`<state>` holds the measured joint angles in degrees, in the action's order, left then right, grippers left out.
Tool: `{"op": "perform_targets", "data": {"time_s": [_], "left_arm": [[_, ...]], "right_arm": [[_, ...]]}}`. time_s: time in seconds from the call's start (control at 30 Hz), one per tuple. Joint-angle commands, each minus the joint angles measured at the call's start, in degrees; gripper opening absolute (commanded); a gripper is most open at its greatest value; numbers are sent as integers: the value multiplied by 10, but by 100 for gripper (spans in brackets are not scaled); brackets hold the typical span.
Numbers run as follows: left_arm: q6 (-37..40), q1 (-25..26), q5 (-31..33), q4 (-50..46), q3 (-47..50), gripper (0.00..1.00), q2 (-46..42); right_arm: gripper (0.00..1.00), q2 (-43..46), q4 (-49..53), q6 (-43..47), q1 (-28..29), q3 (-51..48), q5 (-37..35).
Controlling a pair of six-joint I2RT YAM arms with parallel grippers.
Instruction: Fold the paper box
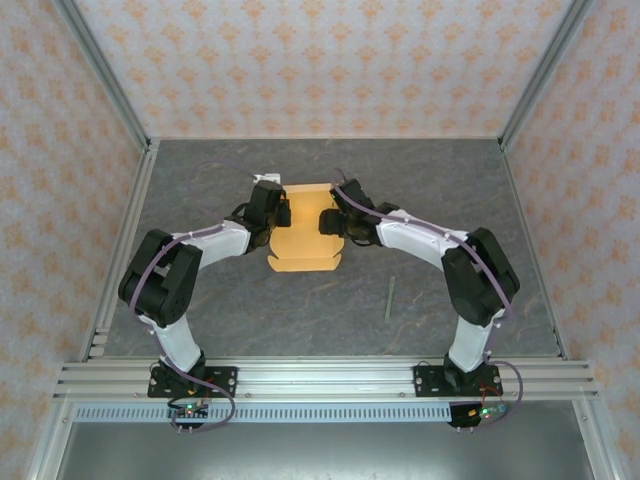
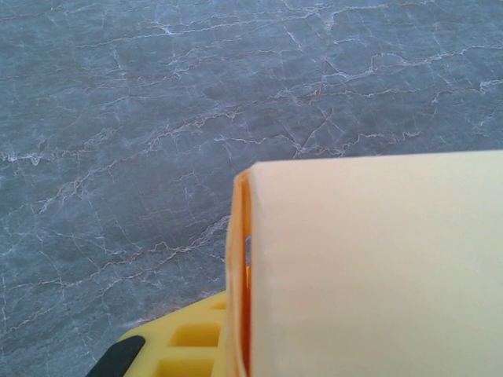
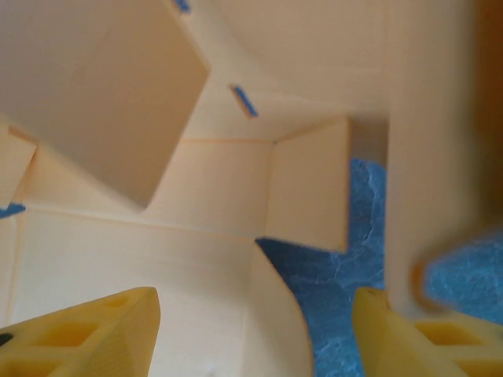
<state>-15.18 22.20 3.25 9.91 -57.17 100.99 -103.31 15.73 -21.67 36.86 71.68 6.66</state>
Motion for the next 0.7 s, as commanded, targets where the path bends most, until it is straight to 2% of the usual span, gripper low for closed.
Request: {"op": "perform_targets", "data": {"time_s": [0.0, 0.33, 0.67], "left_arm": [[-7, 2, -2, -4, -12, 0, -26], [-9, 2, -6, 0, -9, 0, -24], [-6, 2, -9, 1, -11, 0, -19]], "right_arm": [[66, -9, -23, 12, -3, 22, -28], [59, -18, -62, 4, -4, 28, -29], [46, -16, -114, 27, -5, 14, 0]]}}
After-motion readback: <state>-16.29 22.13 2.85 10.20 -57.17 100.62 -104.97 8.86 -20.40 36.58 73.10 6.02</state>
